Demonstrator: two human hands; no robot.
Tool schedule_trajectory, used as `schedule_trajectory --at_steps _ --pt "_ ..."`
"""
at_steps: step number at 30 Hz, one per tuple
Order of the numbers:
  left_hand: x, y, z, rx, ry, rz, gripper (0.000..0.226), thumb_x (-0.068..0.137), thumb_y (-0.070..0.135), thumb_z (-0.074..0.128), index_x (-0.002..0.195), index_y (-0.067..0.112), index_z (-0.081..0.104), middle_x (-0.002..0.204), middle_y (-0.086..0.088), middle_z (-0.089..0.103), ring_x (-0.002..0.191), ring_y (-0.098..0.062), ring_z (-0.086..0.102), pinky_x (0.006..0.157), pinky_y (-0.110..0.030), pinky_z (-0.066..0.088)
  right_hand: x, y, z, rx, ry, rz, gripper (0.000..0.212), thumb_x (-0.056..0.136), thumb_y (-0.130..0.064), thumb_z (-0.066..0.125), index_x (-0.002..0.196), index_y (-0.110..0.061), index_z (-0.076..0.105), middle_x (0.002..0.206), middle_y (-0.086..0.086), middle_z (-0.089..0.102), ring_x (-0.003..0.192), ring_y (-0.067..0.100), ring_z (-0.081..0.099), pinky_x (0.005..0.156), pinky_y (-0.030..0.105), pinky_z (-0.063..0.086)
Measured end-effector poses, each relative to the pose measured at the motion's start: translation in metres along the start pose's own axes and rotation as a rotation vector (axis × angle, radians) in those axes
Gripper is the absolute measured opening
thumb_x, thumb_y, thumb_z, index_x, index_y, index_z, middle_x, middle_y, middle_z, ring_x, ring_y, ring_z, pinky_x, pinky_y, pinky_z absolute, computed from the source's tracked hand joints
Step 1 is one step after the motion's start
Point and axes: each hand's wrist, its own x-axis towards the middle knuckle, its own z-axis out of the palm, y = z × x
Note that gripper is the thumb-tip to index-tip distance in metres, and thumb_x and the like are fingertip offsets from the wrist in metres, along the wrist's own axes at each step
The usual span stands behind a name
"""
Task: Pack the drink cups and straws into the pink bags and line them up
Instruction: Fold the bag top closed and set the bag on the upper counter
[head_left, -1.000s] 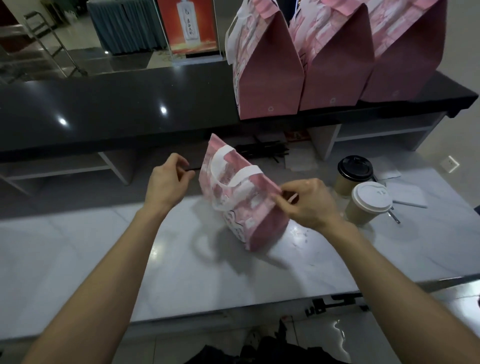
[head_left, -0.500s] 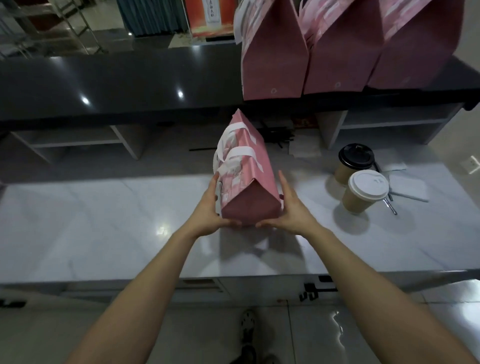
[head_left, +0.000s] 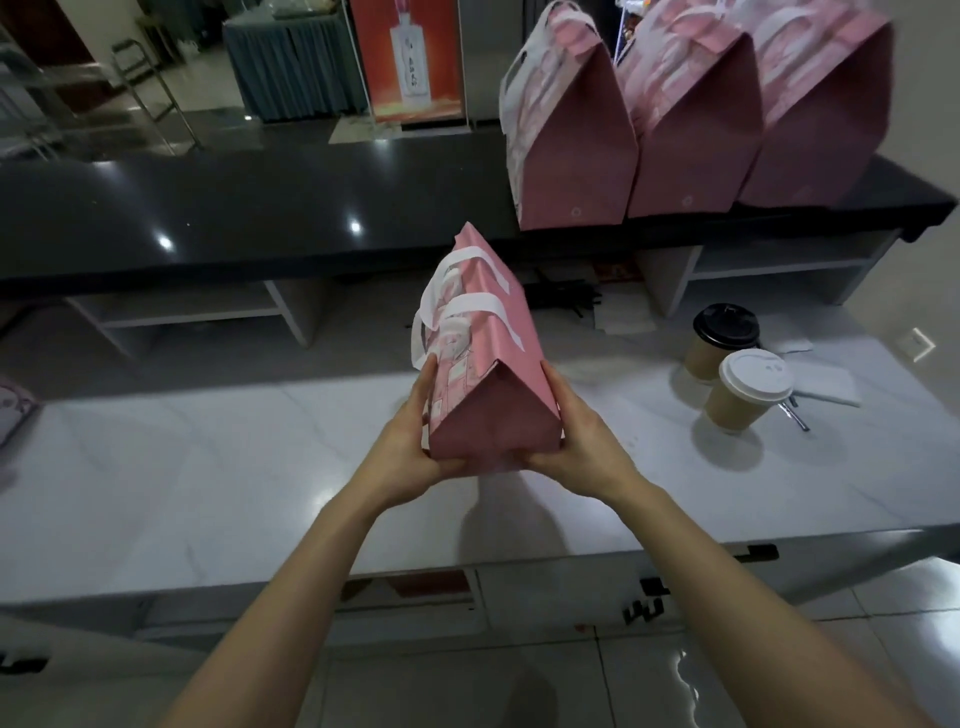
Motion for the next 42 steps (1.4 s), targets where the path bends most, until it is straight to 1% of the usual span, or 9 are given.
schedule_trajectory --at_steps 4,8,17,20,23,29,34,38,42 --pt "-0.004 0.014 -0.058 0.136 0.032 0.15 0.139 0.064 0.072 0.095 0.164 0.068 -0.003 0.164 0.026 0.038 0.14 -0.01 0.052 0.107 -0.039 0.053 0.008 -0.058 0.012 -0.04 0.083 -0.059 0.135 0.073 -0.062 0.092 0.169 -0.051 -0.002 0.161 -0.007 0.048 0.134 0.023 0.058 0.102 0.051 0.059" --pt "0.006 0.027 -0.111 0.206 0.067 0.281 0.136 0.075 0.057 0.095 0.164 0.066 -0.008 0.164 0.028 0.026 0.143 -0.005 0.04 0.107 -0.032 0.043 0.03 -0.112 0.011 -0.096 0.162 -0.097 0.136 0.073 -0.063 0.092 0.169 -0.052 -0.004 0.159 -0.003 0.05 0.135 0.028 0.058 0.105 0.055 0.056" --pt "0.081 0.063 -0.17 0.229 0.104 0.355 0.139 0.069 0.067 0.093 0.163 0.067 -0.01 0.174 0.003 0.036 0.143 -0.019 0.048 0.112 -0.044 0.046 0.108 -0.165 -0.024 -0.12 0.243 -0.105 0.134 0.072 -0.054 0.095 0.172 -0.042 0.006 0.148 0.003 0.06 0.131 0.026 0.062 0.107 0.048 0.054" --pt "0.114 0.063 -0.168 0.216 0.128 0.329 0.137 0.072 0.061 0.094 0.163 0.068 -0.008 0.174 0.002 0.037 0.144 -0.028 0.053 0.106 -0.039 0.046 0.138 -0.161 -0.039 -0.128 0.233 -0.096 0.136 0.066 -0.06 0.091 0.172 -0.042 0.008 0.148 0.002 0.06 0.13 0.025 0.062 0.107 0.048 0.054" --pt "0.145 0.059 -0.164 0.206 0.142 0.306 0.137 0.074 0.05 0.096 0.165 0.065 -0.005 0.168 0.006 0.044 0.142 -0.028 0.057 0.102 -0.031 0.048 0.169 -0.151 -0.051 -0.15 0.204 -0.088 0.14 0.059 -0.068 0.085 0.172 -0.038 0.008 0.148 0.003 0.06 0.129 0.025 0.063 0.105 0.046 0.055" --pt "0.186 0.063 -0.146 0.194 0.172 0.191 0.147 0.052 0.079 0.09 0.163 0.068 -0.006 0.148 0.002 0.063 0.123 -0.017 0.064 0.105 -0.039 0.054 0.219 -0.122 -0.066 -0.17 0.153 -0.076 0.131 0.07 -0.052 0.091 0.173 -0.036 0.011 0.148 0.001 0.061 0.13 0.023 0.063 0.107 0.044 0.054" --pt "0.216 0.065 -0.148 0.257 0.196 0.145 0.14 0.055 0.074 0.083 0.163 0.067 -0.004 0.14 -0.003 0.068 0.123 -0.028 0.069 0.1 -0.04 0.056 0.228 -0.106 -0.078 -0.251 0.166 -0.052 0.13 0.068 -0.066 0.081 0.172 -0.03 0.012 0.155 0.002 0.057 0.137 0.026 0.059 0.11 0.046 0.052" --pt "0.239 0.07 -0.15 0.28 0.198 0.116 0.139 0.059 0.072 0.084 0.167 0.06 -0.003 0.141 -0.006 0.068 0.125 -0.031 0.068 0.107 -0.048 0.057 0.209 -0.065 -0.072 -0.397 0.155 0.047 0.089 0.083 -0.06 0.081 0.157 -0.022 0.049 0.143 0.003 0.067 0.129 0.026 0.065 0.104 0.042 0.055" --pt "0.258 0.075 -0.142 0.291 0.226 0.095 0.139 0.062 0.069 0.087 0.169 0.055 -0.001 0.146 -0.009 0.065 0.128 -0.034 0.066 0.107 -0.055 0.057 0.191 -0.022 -0.042 -0.538 -0.126 0.178 0.075 0.094 -0.058 0.075 0.155 -0.02 0.053 0.15 0.006 0.062 0.134 0.028 0.061 0.107 0.044 0.053"
